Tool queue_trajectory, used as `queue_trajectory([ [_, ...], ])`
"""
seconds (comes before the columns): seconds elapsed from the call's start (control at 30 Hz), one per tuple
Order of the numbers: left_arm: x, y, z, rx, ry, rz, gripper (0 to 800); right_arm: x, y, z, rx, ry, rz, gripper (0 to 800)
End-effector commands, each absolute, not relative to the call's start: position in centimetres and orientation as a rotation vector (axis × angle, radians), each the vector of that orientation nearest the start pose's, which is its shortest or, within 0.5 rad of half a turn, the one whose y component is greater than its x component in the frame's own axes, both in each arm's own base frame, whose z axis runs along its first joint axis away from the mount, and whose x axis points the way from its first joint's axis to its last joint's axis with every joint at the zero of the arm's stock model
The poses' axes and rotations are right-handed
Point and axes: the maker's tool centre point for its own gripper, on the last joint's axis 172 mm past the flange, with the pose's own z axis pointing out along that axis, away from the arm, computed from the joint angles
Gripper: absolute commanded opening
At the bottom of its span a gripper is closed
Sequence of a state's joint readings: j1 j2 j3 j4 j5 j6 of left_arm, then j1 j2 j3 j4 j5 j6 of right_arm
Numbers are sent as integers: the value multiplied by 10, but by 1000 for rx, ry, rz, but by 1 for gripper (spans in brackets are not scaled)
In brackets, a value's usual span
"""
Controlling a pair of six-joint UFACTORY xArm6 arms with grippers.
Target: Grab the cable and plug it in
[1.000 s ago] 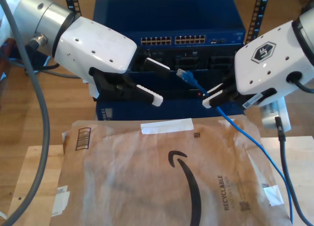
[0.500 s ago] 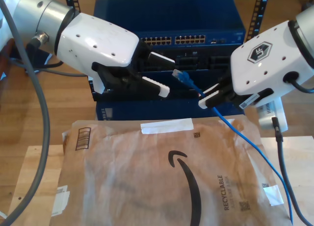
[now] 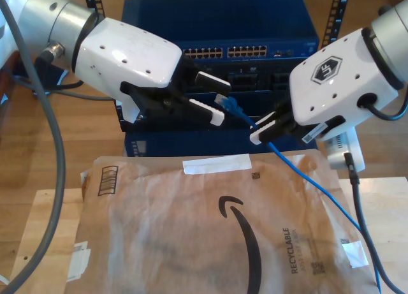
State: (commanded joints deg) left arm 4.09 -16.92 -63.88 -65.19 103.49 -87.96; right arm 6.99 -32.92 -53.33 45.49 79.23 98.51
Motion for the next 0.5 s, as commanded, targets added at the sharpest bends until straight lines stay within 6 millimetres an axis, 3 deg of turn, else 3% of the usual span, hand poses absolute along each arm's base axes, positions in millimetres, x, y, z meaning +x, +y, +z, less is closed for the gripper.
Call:
queue_trajectory([
  [0.23,327,-229,461,1568,1556,-1284,363,326,220,409,-1632,1858,724,2],
  [0.5,328,-229,460,1566,1559,-1288,357,326,220,409,-1633,1857,725,2],
])
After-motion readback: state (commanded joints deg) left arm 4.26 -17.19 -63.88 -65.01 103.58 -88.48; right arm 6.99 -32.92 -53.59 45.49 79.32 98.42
